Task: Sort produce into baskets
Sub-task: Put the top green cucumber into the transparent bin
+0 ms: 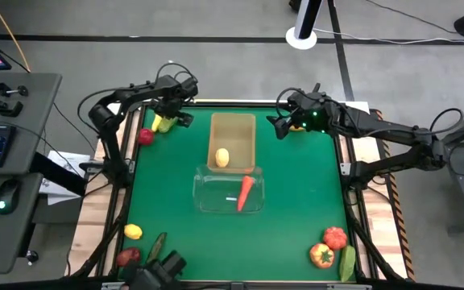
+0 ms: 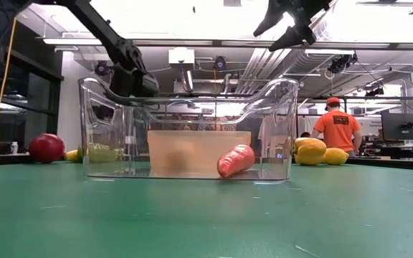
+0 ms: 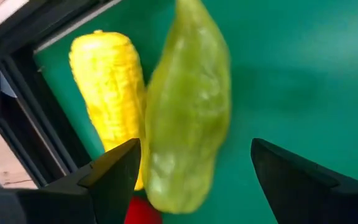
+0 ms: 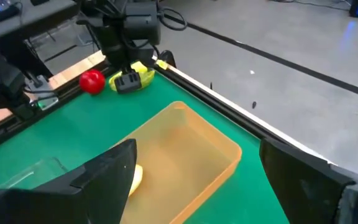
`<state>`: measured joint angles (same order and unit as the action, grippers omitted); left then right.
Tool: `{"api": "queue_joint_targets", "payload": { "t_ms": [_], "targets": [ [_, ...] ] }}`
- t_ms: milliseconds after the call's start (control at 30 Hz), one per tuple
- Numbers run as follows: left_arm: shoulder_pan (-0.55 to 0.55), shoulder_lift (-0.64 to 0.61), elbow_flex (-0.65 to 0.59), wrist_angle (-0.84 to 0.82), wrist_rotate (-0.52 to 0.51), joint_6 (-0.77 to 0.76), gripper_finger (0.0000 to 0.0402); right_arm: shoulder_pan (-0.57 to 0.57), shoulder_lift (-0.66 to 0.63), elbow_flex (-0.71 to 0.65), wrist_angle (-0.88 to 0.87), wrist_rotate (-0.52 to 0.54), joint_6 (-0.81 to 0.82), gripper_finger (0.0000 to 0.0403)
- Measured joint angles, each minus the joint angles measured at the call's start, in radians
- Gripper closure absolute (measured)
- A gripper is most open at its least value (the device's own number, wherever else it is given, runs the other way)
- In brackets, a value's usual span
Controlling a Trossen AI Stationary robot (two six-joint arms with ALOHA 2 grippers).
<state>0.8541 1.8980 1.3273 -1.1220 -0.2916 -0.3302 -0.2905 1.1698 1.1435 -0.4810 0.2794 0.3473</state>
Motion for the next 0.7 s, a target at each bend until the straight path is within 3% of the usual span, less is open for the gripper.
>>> {"api": "queue_joint_targets", "payload": {
  "t_ms": [367, 467, 600, 700],
  "targets": [
    [-0.004, 0.094, -0.001, 0.020, 0.019, 0.042, 0.0120, 0.000, 0.000, 0.000, -0.020, -0.011, 0.011, 0.0071],
    [-0.022, 0.089, -0.001, 0.016, 0.026, 0.053, 0.0163, 0.001, 0.000, 0.000, -0.026, -0.011, 0.011, 0.0071],
    [-0.046, 0.023, -0.001, -0.001, 0.053, 0.062, 0.0254, 0.001, -0.009, 0.000, -0.030, -0.019, 0.018, 0.0071],
    [-0.062, -0.070, -0.002, -0.014, 0.057, 0.055, 0.0256, 0.001, -0.036, 0.000, -0.029, -0.019, 0.013, 0.0071]
  ]
}}
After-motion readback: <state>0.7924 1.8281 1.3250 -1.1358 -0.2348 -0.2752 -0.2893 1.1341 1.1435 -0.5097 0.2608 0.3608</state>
